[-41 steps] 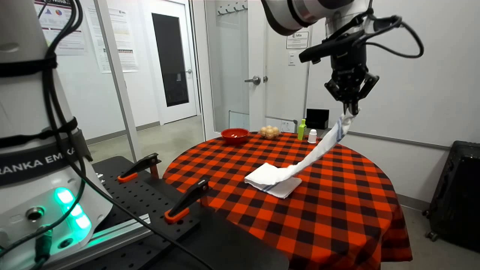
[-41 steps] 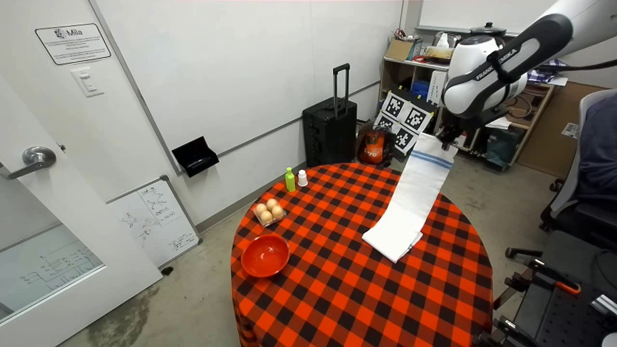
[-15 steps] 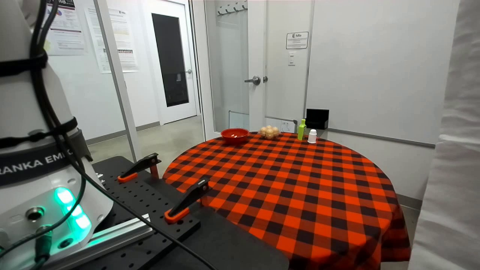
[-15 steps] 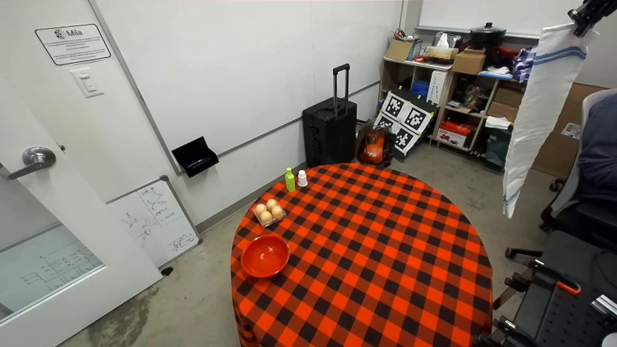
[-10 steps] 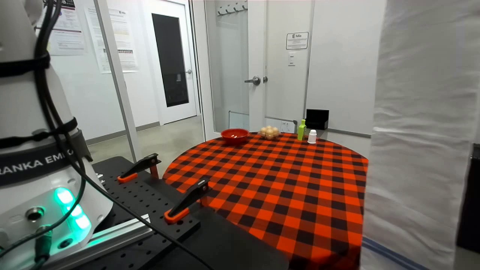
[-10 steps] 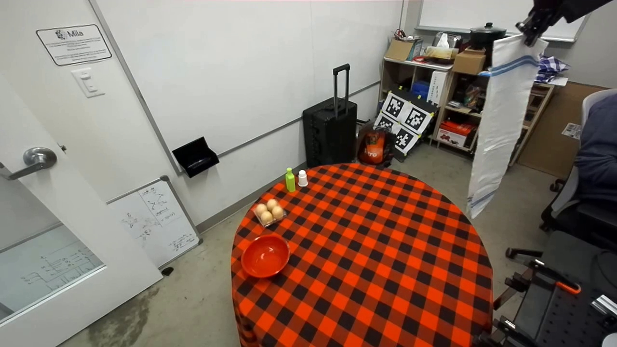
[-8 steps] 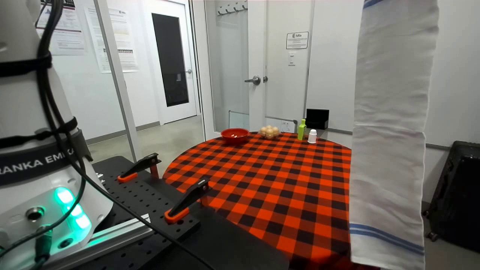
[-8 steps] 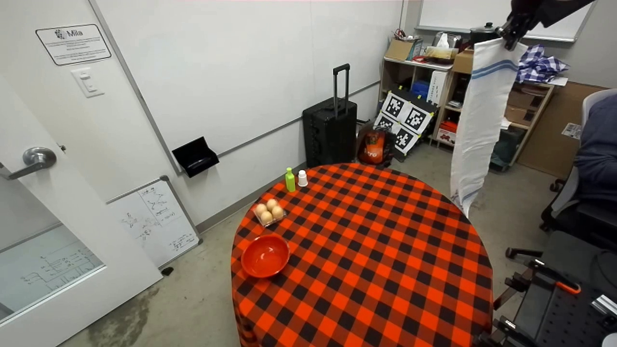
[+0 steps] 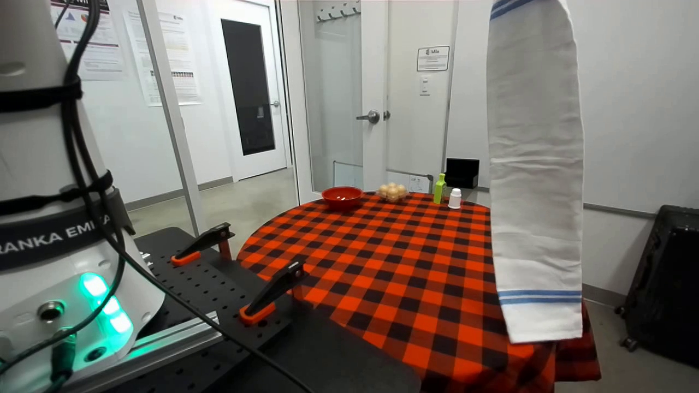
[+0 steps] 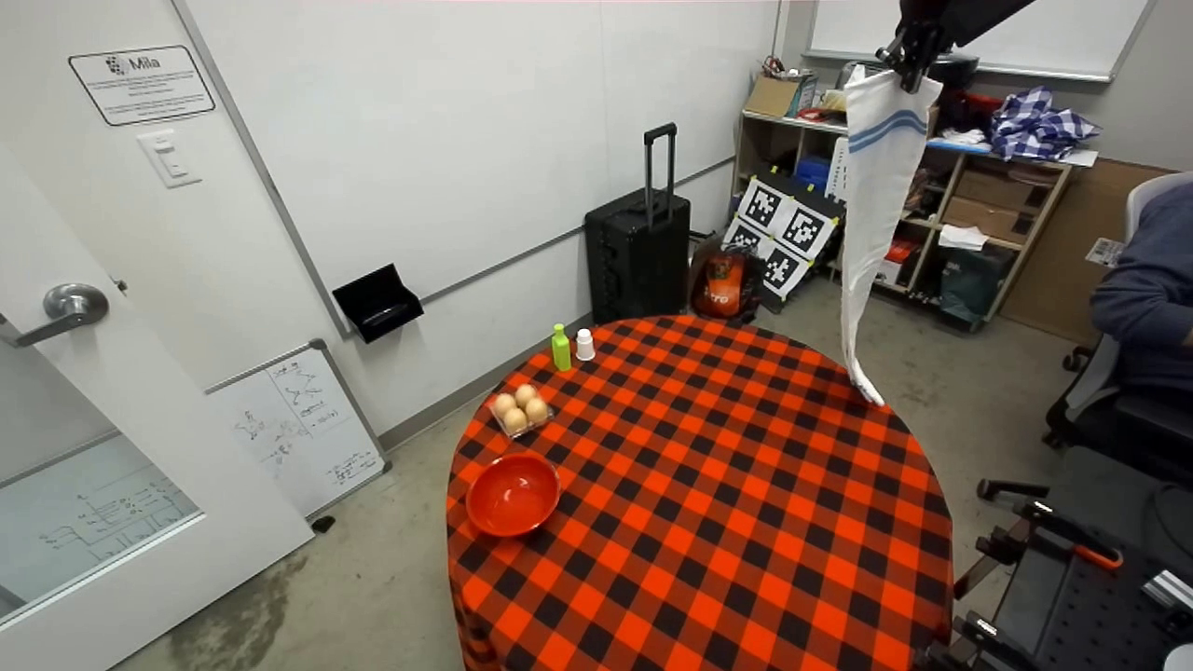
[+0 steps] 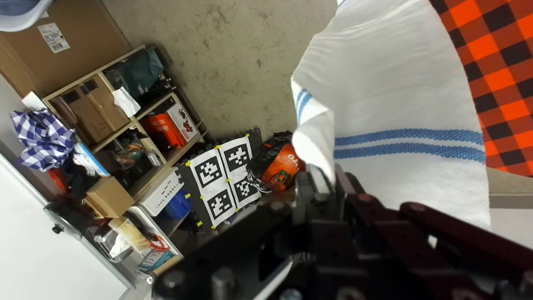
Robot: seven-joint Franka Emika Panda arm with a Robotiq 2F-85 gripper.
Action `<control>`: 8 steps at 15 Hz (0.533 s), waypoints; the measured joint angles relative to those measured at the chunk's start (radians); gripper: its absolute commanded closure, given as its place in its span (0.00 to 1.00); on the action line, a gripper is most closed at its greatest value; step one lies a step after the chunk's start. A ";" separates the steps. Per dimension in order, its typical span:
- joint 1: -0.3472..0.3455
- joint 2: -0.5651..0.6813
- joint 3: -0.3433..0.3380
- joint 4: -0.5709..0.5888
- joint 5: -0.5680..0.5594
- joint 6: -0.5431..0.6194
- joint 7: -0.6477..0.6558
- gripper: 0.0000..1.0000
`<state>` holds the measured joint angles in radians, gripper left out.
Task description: Unfold the towel
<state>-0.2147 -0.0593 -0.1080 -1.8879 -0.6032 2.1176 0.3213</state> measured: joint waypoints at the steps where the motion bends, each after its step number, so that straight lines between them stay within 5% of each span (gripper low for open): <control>1: 0.008 0.002 0.000 0.020 -0.011 -0.009 0.000 0.99; 8: 0.055 0.054 0.009 0.105 -0.089 -0.026 -0.004 0.99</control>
<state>-0.1599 -0.0055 -0.0992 -1.7828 -0.6923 2.0911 0.3170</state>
